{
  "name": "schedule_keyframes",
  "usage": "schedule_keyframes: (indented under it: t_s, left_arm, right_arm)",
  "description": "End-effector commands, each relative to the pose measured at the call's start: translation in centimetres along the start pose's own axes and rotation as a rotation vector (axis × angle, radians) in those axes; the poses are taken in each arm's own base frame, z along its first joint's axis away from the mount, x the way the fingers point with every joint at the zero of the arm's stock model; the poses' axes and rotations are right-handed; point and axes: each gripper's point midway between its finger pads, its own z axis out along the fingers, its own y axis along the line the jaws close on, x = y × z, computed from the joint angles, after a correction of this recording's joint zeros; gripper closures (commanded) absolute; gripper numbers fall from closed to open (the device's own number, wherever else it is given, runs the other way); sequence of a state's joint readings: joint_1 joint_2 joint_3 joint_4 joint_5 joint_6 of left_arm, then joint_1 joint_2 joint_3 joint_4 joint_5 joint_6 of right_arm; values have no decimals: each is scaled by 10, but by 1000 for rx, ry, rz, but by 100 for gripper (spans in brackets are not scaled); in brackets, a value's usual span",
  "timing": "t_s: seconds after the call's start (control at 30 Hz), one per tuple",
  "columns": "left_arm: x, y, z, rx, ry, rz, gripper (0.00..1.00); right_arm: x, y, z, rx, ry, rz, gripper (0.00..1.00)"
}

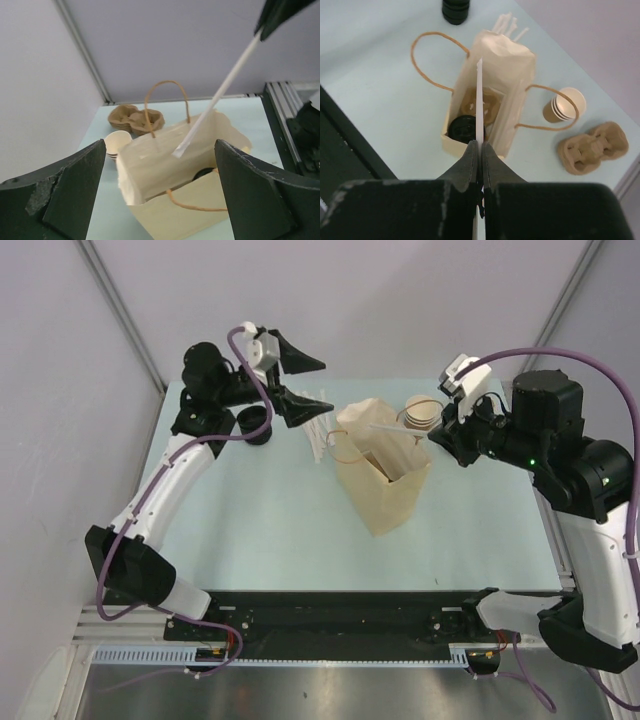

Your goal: Pack the takeout coffee

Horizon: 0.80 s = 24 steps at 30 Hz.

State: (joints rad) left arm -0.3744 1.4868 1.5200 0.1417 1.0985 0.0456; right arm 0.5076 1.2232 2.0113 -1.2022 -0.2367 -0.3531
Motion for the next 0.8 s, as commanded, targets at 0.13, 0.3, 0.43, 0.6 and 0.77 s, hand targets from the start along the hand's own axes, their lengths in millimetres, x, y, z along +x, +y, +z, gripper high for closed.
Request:
schedule_keyframes:
  t_s: [0.13, 0.3, 0.43, 0.6, 0.77]
  left_arm:
    - [-44, 19, -20, -144, -94, -44, 5]
    - [-30, 21, -32, -198, -66, -71, 5]
    - [-23, 20, -39, -227, -50, -78, 5]
    - [-13, 13, -45, -231, -39, -106, 5]
    - [-10, 10, -51, -246, -33, -116, 5]
  right_arm:
    - [13, -34, 19, 185, 26, 45, 100]
    - [28, -37, 53, 178, 56, 56, 100]
    - [41, -33, 78, 141, 99, 68, 100]
    - [48, -31, 109, 101, 92, 62, 100]
    - [66, -30, 139, 70, 123, 91, 100]
